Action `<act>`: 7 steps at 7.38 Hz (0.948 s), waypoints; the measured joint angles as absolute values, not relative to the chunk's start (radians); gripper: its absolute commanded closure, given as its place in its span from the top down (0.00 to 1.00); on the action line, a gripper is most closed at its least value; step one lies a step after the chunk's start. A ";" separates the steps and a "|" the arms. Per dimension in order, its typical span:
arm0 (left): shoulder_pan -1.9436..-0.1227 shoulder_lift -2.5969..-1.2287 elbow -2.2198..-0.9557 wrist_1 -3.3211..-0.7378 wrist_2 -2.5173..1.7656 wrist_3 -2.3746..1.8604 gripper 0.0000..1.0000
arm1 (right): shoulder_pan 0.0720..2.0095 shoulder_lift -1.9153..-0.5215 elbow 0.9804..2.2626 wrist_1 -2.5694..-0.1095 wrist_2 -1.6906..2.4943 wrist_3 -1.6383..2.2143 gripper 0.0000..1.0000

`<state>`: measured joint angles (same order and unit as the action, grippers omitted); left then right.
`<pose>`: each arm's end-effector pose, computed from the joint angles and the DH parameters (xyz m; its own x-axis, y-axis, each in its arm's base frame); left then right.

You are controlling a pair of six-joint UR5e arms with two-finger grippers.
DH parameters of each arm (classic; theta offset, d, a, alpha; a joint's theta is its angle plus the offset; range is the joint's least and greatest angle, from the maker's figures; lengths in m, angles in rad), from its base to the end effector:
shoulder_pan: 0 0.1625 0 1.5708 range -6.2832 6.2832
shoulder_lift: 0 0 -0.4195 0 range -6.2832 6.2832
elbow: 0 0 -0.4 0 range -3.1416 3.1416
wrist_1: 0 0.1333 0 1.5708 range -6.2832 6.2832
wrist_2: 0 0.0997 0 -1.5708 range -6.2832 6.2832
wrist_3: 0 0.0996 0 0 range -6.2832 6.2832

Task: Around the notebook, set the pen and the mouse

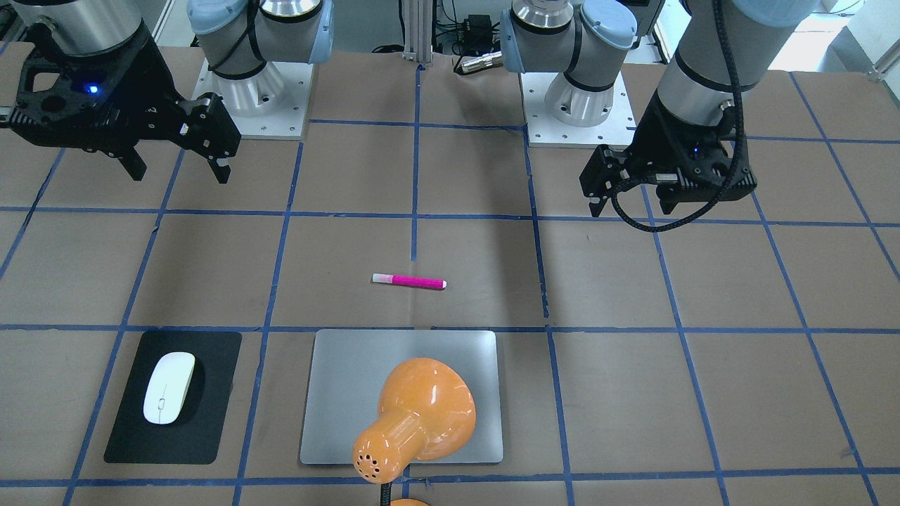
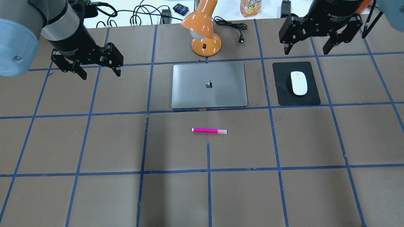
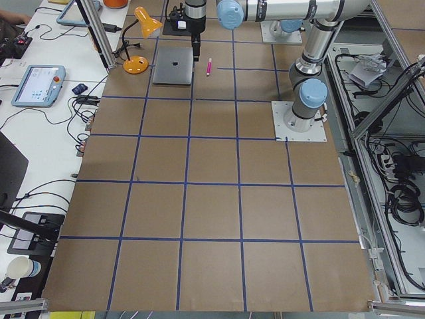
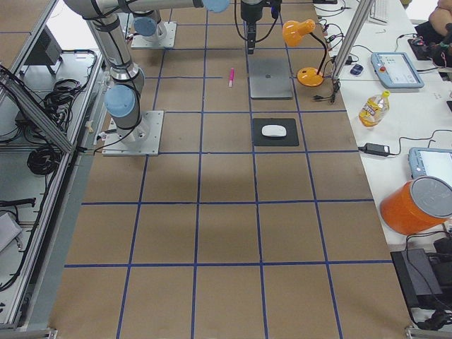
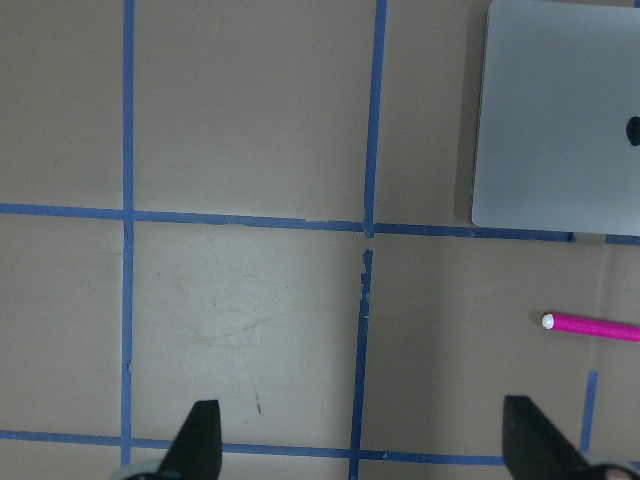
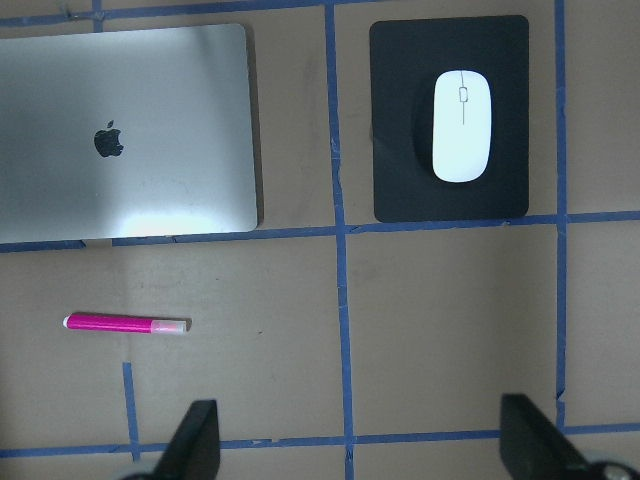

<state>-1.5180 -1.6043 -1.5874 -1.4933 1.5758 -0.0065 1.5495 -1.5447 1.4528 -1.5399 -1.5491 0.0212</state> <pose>-0.1054 -0.5222 0.4649 -0.9982 -0.0594 -0.0048 -0.0592 0.9979 -0.0274 0.1245 -0.5176 0.5253 -0.9989 0.0411 -0.0229 0.0424 0.9973 -0.0605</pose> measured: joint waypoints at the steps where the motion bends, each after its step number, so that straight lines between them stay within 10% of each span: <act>1: -1.518 -1.610 -1.578 -1.491 1.578 -0.006 1.00 | 1.549 -1.545 1.453 -1.540 -1.549 0.021 1.00; 7: -1.519 -1.629 -1.555 -1.474 1.589 -0.008 1.00 | 1.549 -1.545 1.453 -1.539 -1.549 0.023 1.00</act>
